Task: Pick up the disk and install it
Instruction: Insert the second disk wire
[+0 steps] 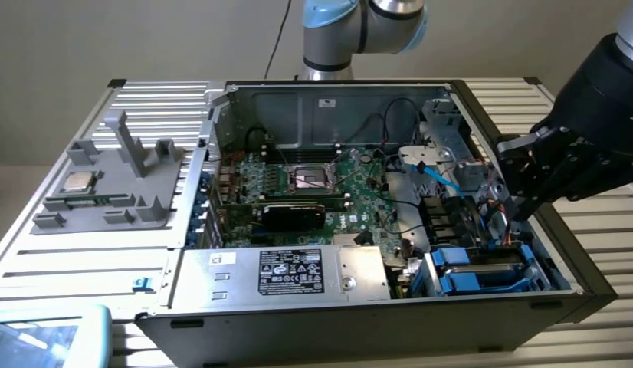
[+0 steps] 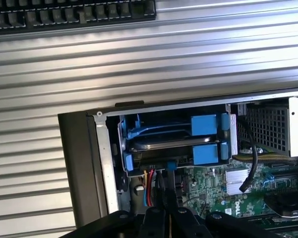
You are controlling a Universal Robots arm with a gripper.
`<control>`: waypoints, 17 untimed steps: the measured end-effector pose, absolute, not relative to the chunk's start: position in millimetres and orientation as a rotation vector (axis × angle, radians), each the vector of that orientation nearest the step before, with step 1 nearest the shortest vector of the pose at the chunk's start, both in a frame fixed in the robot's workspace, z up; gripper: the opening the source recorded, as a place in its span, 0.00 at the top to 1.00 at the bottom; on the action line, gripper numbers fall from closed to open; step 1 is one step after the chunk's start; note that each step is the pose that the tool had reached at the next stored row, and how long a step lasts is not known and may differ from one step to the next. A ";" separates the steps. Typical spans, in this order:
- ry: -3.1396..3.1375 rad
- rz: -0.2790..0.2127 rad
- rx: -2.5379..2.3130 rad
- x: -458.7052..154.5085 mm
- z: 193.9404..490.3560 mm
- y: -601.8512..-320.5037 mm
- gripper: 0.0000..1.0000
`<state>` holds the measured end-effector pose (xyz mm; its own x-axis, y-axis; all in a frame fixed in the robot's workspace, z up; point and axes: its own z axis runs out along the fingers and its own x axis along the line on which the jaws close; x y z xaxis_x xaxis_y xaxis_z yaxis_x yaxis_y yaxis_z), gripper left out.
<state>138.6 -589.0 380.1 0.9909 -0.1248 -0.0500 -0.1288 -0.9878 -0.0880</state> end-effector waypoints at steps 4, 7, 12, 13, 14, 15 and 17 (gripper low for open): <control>0.194 0.068 -3.036 133.6 379.4 -591.2 0.89; 0.193 0.068 -3.035 129.9 378.6 -591.5 0.89; 0.193 0.068 -3.035 129.8 378.4 -591.5 0.89; 0.193 0.068 -3.035 129.8 378.4 -591.5 0.89; 0.193 0.068 -3.034 129.7 378.3 -591.5 0.89; 0.193 0.068 -3.034 129.6 378.2 -591.5 0.89; 0.193 0.069 -3.032 128.4 377.9 -591.7 0.89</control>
